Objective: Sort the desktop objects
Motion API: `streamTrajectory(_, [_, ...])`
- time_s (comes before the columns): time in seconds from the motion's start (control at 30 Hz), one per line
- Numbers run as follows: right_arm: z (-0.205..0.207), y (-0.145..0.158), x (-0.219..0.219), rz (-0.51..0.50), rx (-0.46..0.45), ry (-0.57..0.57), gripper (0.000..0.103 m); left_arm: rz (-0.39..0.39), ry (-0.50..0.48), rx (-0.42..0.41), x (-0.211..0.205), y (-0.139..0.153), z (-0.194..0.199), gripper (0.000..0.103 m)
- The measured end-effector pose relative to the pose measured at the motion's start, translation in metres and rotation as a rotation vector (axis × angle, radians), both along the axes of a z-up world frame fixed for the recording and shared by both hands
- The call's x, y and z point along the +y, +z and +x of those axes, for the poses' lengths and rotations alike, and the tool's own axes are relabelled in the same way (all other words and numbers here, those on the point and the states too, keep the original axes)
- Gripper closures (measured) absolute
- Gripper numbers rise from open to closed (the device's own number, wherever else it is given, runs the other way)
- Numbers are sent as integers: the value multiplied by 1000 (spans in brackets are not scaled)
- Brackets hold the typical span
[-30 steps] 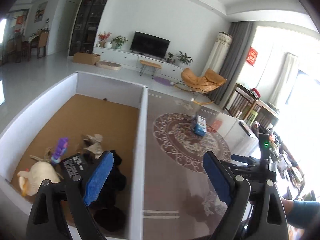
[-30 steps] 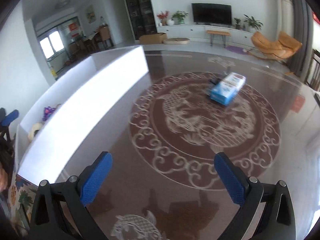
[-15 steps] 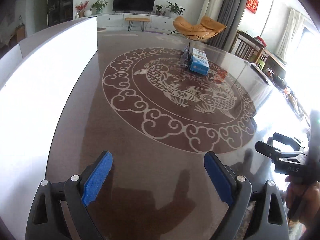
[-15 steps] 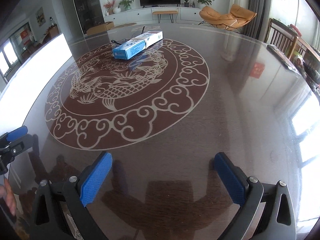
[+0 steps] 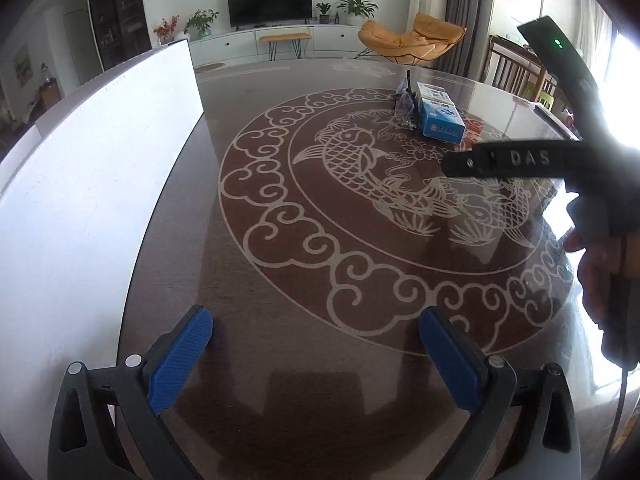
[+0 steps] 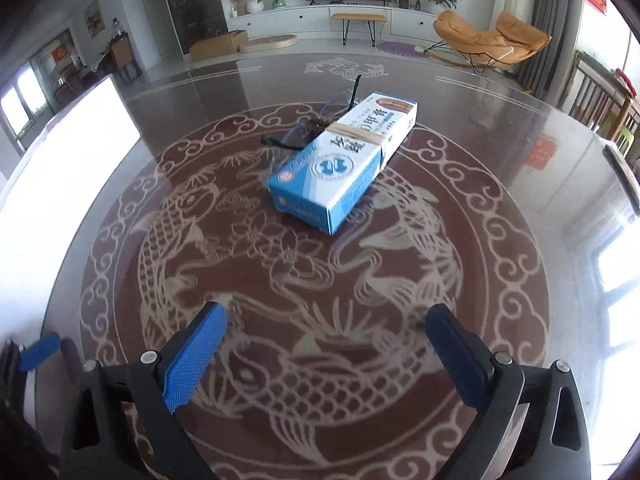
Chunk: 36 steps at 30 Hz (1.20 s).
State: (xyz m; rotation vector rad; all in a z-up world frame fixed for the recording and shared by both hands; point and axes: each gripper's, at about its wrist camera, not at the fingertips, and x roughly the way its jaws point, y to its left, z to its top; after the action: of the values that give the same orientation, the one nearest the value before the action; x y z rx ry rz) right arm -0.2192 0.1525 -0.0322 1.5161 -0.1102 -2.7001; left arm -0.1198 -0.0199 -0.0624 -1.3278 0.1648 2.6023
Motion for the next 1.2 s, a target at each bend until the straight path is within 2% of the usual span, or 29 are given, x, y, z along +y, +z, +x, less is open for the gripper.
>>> streamTrajectory(0.1, [-32,10,3,-63,24,-82,11,0,0,0,0,0,0,0])
streamTrajectory(0.2, [-53,9,1,-44,22,-108,13,0,0,0,0,0,0,0])
streamTrajectory(0.27, [-61,4,-1,-28,3,-89,37,0,0,0,-1,0,0,0])
streamTrajectory(0.3, [-61,4,-2,-2,19,-79,45,0,0,0,-1,0,0,0])
streamTrajectory(0.37, [-57,6,-1,20,40,-54,55,0,-1,0,-2,1,0,0])
streamTrajectory(0.43, [-46,8,8,19,61,-54,60,1,-1,-1,-2,1,0,0])
streamTrajectory(0.57, [-3,7,34,26,91,-45,61,1,-1,-1,-3,1,-1,0])
streamTrajectory(0.73, [90,0,77,116,119,-62,60,0,-1,-1,-3,1,-1,0])
streamTrajectory(0.8, [120,-2,94,149,133,-85,60,0,-1,-1,-4,1,0,0])
streamTrajectory(0.83, [129,-3,100,159,135,-94,53,0,-1,-1,-4,1,0,0])
streamTrajectory(0.87, [133,-3,107,151,127,-97,37,0,-1,-1,-4,1,0,0])
streamTrajectory(0.93, [136,-2,115,143,126,-110,20,0,-1,-1,-4,1,0,0])
streamTrajectory(1.0, [130,-6,117,127,98,-102,18,-2,-2,0,-5,1,0,0])
streamTrajectory(1.03, [127,-6,119,101,98,-100,13,-2,0,-1,-5,1,0,0])
streamTrajectory(1.07, [125,-8,120,92,88,-91,3,-2,5,-1,-5,1,0,0])
streamTrajectory(1.1, [122,-10,118,96,75,-79,0,-1,14,-1,-5,1,0,0])
streamTrajectory(1.2, [124,-12,119,95,71,-80,0,-1,39,-5,6,1,-7,0])
